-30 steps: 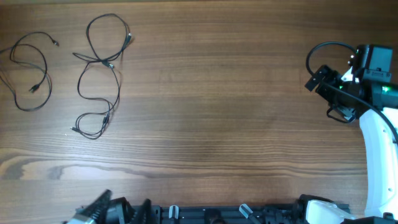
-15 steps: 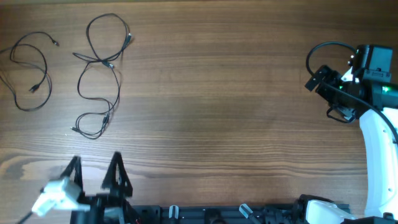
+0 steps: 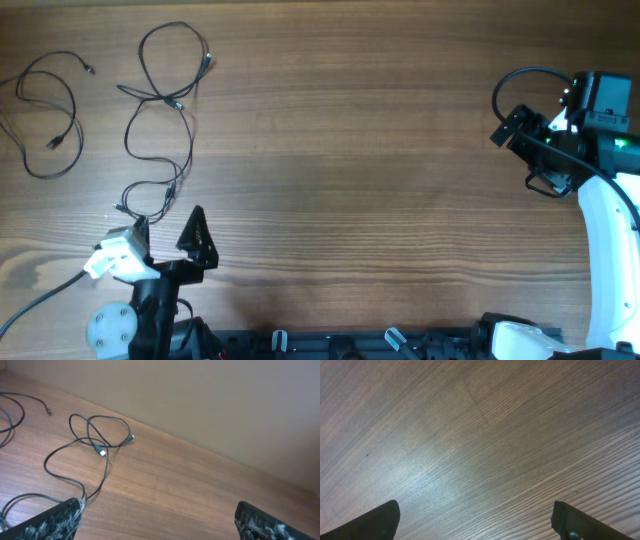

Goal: Untangle cables

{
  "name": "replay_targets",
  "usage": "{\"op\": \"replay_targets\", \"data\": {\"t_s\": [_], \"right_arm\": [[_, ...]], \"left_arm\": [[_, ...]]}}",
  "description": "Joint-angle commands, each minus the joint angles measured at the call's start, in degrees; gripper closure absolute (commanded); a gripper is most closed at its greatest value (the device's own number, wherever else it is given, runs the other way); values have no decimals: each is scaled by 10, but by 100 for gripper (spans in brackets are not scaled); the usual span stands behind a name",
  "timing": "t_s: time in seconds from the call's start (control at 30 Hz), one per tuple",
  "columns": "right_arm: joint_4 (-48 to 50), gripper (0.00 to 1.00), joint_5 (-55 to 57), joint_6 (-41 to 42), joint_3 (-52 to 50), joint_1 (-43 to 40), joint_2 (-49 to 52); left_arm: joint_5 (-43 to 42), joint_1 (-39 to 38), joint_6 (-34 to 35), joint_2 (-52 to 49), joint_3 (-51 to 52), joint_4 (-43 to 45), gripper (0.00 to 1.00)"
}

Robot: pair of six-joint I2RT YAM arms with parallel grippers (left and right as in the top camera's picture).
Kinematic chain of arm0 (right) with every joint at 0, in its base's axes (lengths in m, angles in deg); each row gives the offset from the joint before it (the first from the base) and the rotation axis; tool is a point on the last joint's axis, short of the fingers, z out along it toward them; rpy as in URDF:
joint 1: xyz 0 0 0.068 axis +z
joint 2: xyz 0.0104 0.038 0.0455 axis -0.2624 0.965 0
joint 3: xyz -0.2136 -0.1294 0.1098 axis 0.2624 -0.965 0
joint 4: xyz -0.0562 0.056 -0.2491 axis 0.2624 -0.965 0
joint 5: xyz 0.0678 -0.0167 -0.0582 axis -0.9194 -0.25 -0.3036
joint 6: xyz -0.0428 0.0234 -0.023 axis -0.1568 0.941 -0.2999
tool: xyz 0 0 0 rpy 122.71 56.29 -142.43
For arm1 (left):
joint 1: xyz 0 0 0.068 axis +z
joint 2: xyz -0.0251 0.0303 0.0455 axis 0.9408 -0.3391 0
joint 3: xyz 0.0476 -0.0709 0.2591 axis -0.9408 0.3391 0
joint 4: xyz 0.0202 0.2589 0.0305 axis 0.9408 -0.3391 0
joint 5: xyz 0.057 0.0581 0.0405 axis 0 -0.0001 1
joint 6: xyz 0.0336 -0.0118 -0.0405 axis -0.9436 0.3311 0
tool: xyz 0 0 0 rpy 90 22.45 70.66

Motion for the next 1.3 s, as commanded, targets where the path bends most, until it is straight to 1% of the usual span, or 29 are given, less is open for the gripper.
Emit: {"op": "replay_targets", "data": {"t_s": [0.0,0.33,0.43,0.53,0.67,0.83,1.27], "right_arm": [[2,0,-4,-6,5,-1,-8],[2,0,-4,-6,5,-1,-8],[2,0,-4,-6,5,-1,-8],[2,0,-4,-6,5,-1,-8],[2,0,-4,-6,5,-1,-8],[2,0,-4,-6,5,-1,-8],[2,0,-4,-6,5,-1,-8]], "left_arm": [[9,-3,3,4,37,35,0],[14,-3,2,4,134,167,0],[14,-3,1,4,160,192,0],[16,-3,0,4,178,203,0],[44,-3,-1,4,191,215,0],[43,-3,-4,4,219,249,0],[43,-3,-3,3,232,251,0]]}}
